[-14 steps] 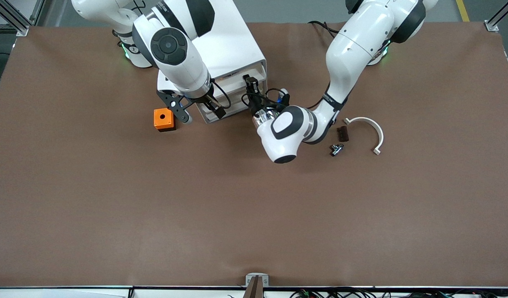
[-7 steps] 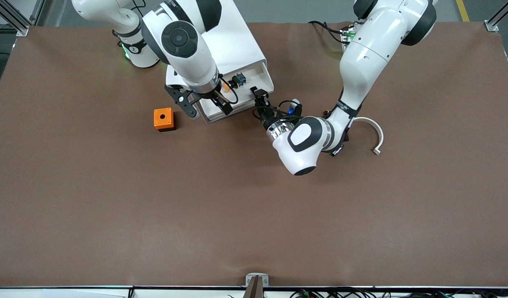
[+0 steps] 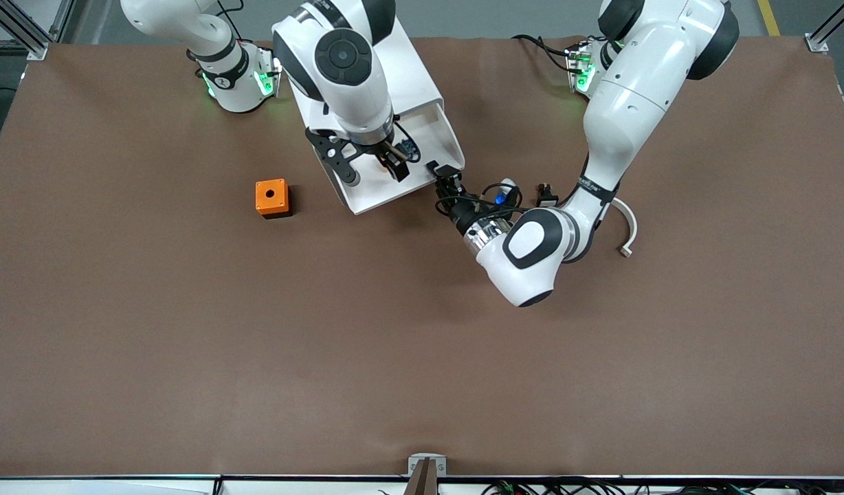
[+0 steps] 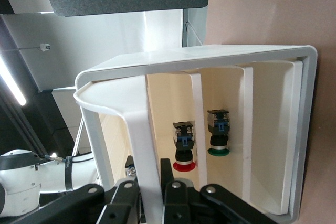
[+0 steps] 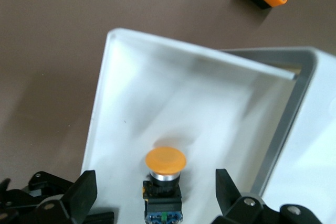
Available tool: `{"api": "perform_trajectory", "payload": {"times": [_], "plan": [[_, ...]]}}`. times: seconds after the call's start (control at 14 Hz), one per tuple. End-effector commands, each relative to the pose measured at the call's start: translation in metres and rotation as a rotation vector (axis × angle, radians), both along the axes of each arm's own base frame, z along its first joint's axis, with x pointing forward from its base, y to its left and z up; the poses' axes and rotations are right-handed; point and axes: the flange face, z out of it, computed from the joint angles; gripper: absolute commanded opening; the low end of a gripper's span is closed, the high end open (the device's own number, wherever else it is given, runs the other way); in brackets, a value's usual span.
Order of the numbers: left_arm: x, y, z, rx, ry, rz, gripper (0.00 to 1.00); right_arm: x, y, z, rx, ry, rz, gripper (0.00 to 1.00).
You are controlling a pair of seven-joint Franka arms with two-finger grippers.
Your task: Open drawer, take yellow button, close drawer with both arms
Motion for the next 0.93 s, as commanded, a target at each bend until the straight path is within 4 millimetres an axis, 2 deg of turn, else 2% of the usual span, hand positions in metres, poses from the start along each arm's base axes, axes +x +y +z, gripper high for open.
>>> {"api": "perform_trajectory", "payload": {"times": [0.0,0.14,0.21,0.28,0.36,0.5,0.85], "plan": [[0.011,0.013,-0.008,-0.016,-0.003,0.025,0.12,-0.011,0.013,-0.007,0.013,-0.007,-0.033,1.00],[0.013,0.015,-0.008,-0.016,-0.002,0.033,0.17,-0.019,0.029,-0.018,0.017,-0.020,-0.037,1.00],[0.014,0.014,-0.009,-0.024,0.003,0.040,0.31,-0.025,0.037,-0.024,0.016,-0.024,-0.043,1.00],[0.014,0.013,-0.009,-0.047,0.003,0.050,0.63,-0.031,0.046,-0.032,0.014,-0.026,-0.040,1.00],[0.015,0.013,-0.008,-0.075,-0.014,0.049,0.82,-0.034,0.052,-0.039,0.011,-0.028,-0.047,1.00],[0.019,0.015,-0.009,-0.109,-0.050,0.063,0.99,-0.042,0.059,-0.048,-0.004,-0.025,-0.046,1.00],[0.029,0.024,-0.004,-0.294,-0.175,0.062,1.00,-0.040,0.051,-0.044,-0.031,-0.006,-0.046,1.00]]}}
